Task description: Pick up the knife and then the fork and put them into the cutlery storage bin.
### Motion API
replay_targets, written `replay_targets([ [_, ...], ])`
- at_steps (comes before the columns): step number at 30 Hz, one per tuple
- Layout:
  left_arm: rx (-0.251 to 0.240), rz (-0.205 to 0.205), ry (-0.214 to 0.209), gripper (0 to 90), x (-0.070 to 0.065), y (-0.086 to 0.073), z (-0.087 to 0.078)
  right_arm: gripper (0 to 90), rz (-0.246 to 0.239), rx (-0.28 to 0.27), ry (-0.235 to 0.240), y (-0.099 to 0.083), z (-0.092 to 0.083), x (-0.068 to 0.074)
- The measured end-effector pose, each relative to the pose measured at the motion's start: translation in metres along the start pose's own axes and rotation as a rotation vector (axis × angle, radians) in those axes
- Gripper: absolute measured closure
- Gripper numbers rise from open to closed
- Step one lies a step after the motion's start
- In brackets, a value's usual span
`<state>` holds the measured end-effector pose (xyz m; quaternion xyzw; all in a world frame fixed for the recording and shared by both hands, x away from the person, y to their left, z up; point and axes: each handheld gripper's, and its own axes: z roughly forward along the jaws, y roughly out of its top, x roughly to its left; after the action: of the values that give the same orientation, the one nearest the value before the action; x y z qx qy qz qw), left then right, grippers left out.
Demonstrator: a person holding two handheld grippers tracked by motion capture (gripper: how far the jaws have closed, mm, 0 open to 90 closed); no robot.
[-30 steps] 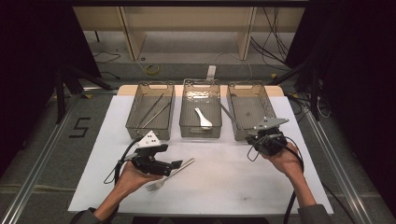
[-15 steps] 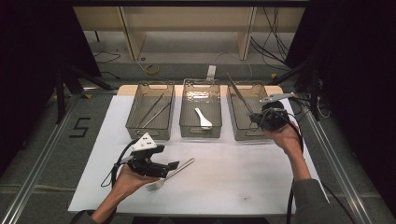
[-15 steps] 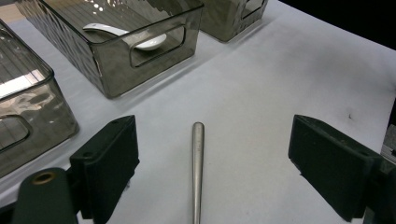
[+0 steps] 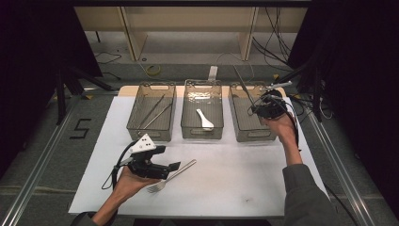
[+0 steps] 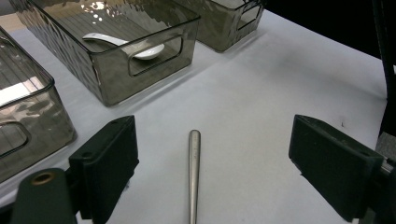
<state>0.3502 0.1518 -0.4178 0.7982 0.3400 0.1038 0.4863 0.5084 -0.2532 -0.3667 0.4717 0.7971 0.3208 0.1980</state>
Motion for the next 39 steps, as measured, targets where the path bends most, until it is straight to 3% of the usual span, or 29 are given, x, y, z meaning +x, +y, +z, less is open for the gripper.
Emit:
replay_targets([
  [16,0.004,0.000,0.004,14.9,0.001,-0.001,-0.002,84.2,0.122,0.070,-0.039,-0.006,0.032,-0.005],
  [33,0.017,0.008,0.000,14.9,-0.001,-0.002,0.000,82.7,0.209,0.130,-0.048,-0.018,0.055,-0.010],
  [36,0.017,0.010,0.003,14.9,-0.001,-0.002,0.000,75.7,0.219,0.093,-0.021,-0.018,0.052,-0.009],
  [39,0.016,0.009,0.003,14.9,-0.001,-0.001,-0.001,72.6,0.175,0.055,-0.018,-0.014,0.043,-0.007],
])
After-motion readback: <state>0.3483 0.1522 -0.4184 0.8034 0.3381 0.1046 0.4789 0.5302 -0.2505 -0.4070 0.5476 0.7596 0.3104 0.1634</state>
